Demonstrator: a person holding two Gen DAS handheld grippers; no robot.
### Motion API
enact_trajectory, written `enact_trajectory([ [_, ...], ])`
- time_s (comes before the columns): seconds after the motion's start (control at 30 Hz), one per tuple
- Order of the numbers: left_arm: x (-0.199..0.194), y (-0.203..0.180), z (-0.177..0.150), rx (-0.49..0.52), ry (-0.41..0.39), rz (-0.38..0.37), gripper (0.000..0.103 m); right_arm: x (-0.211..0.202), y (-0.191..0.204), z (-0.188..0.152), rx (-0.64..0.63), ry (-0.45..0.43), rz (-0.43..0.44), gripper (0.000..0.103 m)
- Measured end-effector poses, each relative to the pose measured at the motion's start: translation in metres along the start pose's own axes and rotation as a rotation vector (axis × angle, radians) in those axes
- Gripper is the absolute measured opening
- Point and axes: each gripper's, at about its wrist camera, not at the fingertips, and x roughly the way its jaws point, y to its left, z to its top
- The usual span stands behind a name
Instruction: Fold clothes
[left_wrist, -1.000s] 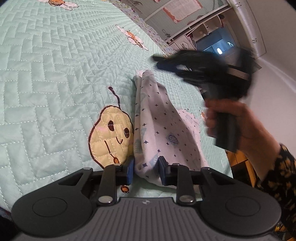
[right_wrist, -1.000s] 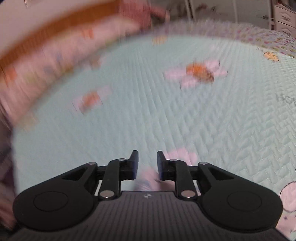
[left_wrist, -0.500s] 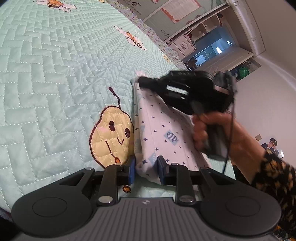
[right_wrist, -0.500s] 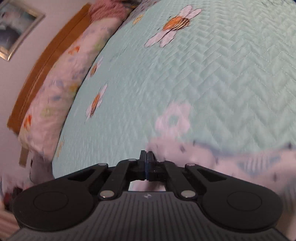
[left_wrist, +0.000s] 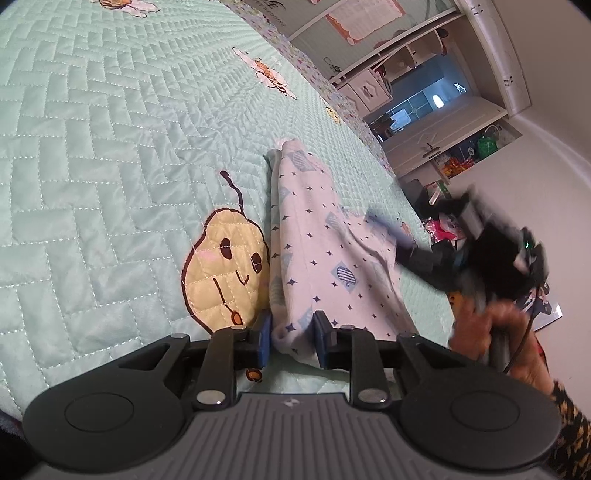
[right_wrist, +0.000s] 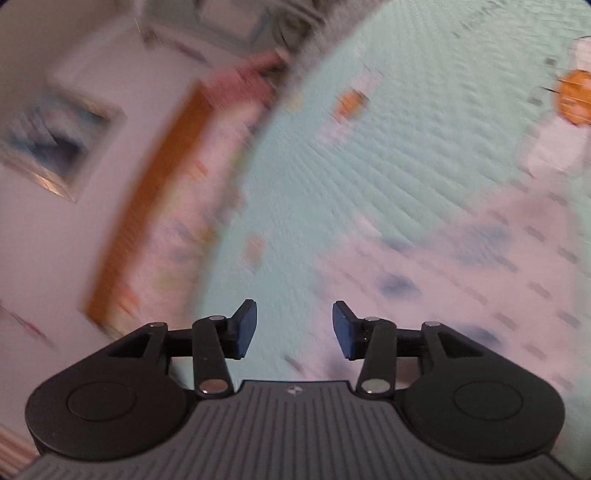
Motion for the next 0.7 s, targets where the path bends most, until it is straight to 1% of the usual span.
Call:
enact_trajectory([
  [0.03,0.0,-0.001,0.0,0.007,0.0,0.006,0.026,0.001,-0.01,-0.003,-0.013,0.008,-0.081,0.03],
  [0.07,0.0,-0.003,0.0,0.014,0.0,0.012,0.026,-0.001,-0.021,-0.004,0.0,-0.017,-0.121,0.007],
  [0.1,-0.001,-0.004,-0.001,0.022,-0.001,0.02,0.026,-0.008,-0.03,-0.004,0.037,-0.092,-0.126,0.0],
  [0.17,-0.002,-0.007,-0.002,0.029,-0.001,0.034,0.026,-0.023,-0.046,-0.004,0.103,-0.24,-0.136,0.0],
  [0.2,-0.003,-0.007,-0.002,0.028,0.001,0.039,0.026,-0.029,-0.044,-0.005,0.112,-0.301,-0.136,0.008],
  [0.23,-0.004,-0.008,-0.002,0.024,0.004,0.043,0.026,-0.034,-0.042,-0.005,0.121,-0.326,-0.116,0.01],
  [0.3,-0.007,-0.008,-0.001,0.013,0.01,0.046,0.026,-0.039,-0.034,-0.009,0.116,-0.319,-0.053,0.016],
  [0.37,-0.009,-0.009,0.0,0.004,0.012,0.049,0.026,-0.038,-0.025,-0.012,0.076,-0.286,-0.012,0.019],
  [0.4,-0.01,-0.009,0.001,-0.001,0.013,0.051,0.025,-0.038,-0.023,-0.013,0.059,-0.269,-0.01,0.024],
  [0.43,-0.011,-0.011,0.001,-0.001,0.014,0.055,0.025,-0.039,-0.028,-0.012,0.059,-0.26,-0.067,0.026],
  [0.47,-0.013,-0.014,0.001,0.0,0.012,0.055,0.025,-0.041,-0.038,-0.009,0.092,-0.273,-0.143,0.024],
  [0.5,-0.016,-0.017,0.002,0.002,0.006,0.047,0.025,-0.045,-0.048,-0.007,0.136,-0.296,-0.192,0.016],
  [0.57,-0.025,-0.026,0.003,0.023,-0.007,0.022,0.025,-0.061,-0.067,-0.01,0.275,-0.389,-0.133,0.018],
  [0.6,-0.03,-0.029,0.006,0.028,-0.01,0.008,0.025,-0.067,-0.067,-0.011,0.287,-0.419,-0.113,0.023],
  [0.63,-0.033,-0.033,0.009,0.031,-0.013,-0.006,0.025,-0.072,-0.063,-0.013,0.272,-0.429,-0.095,0.027],
  [0.7,-0.038,-0.041,0.017,0.034,-0.012,-0.032,0.025,-0.08,-0.054,-0.015,0.234,-0.423,-0.055,0.029],
])
